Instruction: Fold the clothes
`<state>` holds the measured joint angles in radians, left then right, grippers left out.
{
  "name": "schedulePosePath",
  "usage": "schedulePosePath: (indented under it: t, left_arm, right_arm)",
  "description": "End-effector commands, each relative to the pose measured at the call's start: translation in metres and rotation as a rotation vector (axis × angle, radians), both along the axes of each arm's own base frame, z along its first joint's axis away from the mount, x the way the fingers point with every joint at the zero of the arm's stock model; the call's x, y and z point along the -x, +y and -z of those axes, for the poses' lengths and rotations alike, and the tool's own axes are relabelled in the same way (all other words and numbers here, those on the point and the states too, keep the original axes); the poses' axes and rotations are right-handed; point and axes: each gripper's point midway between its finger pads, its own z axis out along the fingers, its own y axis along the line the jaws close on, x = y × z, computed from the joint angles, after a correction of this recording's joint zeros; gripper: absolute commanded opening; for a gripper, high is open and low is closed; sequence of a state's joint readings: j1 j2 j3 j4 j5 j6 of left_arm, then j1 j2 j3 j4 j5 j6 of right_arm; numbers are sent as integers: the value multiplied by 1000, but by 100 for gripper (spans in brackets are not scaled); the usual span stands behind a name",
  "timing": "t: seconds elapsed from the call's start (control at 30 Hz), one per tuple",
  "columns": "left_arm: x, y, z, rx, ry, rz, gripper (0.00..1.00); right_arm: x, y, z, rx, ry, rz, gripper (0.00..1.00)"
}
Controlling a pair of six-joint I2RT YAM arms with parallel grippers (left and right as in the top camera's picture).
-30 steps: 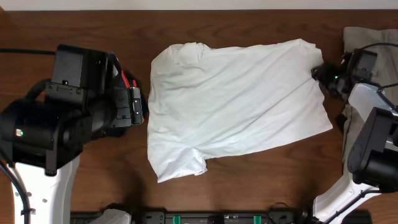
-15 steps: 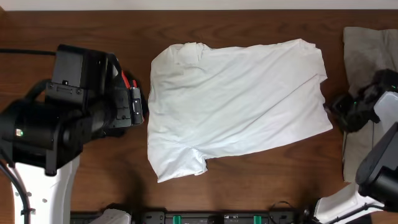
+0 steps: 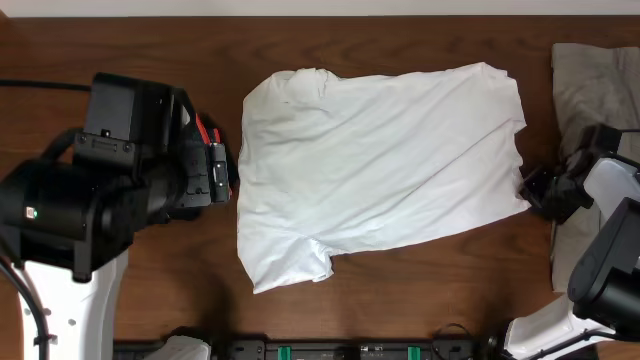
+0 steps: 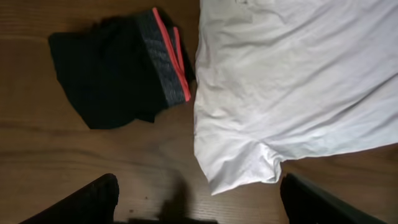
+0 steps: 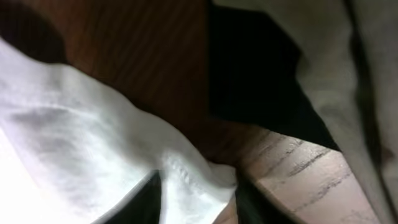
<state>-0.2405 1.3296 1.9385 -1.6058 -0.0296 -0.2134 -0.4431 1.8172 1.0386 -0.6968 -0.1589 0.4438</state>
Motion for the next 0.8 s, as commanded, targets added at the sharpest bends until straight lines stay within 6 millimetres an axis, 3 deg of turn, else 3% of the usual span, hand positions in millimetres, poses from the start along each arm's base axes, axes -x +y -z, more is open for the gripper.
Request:
schedulePosePath:
  t: [0.0, 0.1, 0.2, 0.47, 0.6, 0.77]
  left_arm:
    - [1, 2, 3, -11, 16, -4, 85]
    - [2, 2, 3, -12, 18, -5, 85]
    - [3, 2, 4, -13, 24, -4, 85]
    - [15, 5, 10, -22, 78, -11, 85]
    - [18, 3, 12, 10, 96, -54, 85]
    - [23, -1, 30, 40, 171, -88, 84]
  right_arm:
    - [2, 6, -4, -17, -8, 1, 12]
    - [0, 4, -26, 5, -45, -22, 1]
    - [8, -1, -63, 60, -70, -20, 1]
    - [57, -31, -165, 401, -149, 53, 3]
    - [62, -28, -188, 434, -229, 69, 4]
    - [62, -23, -189, 413, -241, 61, 4]
